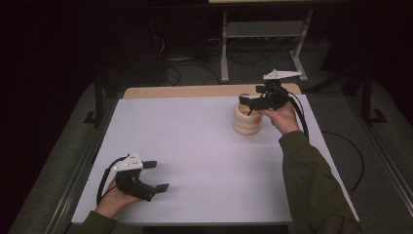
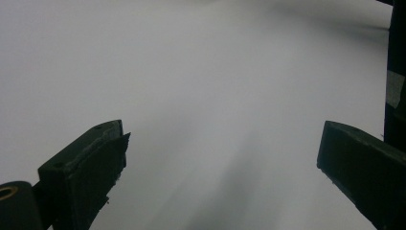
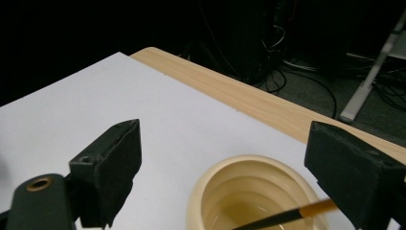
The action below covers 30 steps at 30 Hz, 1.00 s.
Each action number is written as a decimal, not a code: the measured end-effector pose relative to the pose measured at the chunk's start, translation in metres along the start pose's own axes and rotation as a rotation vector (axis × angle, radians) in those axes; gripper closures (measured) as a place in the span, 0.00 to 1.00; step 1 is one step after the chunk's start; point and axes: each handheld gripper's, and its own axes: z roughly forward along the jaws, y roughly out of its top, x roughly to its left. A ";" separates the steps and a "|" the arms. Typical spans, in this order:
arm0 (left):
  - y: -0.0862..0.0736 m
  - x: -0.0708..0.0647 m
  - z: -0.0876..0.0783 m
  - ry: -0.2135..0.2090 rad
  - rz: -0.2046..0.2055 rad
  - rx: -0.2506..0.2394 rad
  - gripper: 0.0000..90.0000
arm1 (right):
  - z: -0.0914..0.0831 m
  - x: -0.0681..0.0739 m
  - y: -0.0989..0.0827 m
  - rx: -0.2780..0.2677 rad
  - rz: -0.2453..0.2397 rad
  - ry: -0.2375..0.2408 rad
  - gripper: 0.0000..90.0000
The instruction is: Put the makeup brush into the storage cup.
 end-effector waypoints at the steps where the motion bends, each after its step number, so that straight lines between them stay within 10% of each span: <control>1: 0.000 0.000 0.000 0.001 -0.002 0.006 0.03 | 0.000 0.001 0.000 0.003 0.000 0.002 0.12; 30: -0.003 0.004 -0.006 0.017 -0.006 -0.014 0.03 | -0.023 0.015 -0.032 0.001 -0.024 0.054 0.11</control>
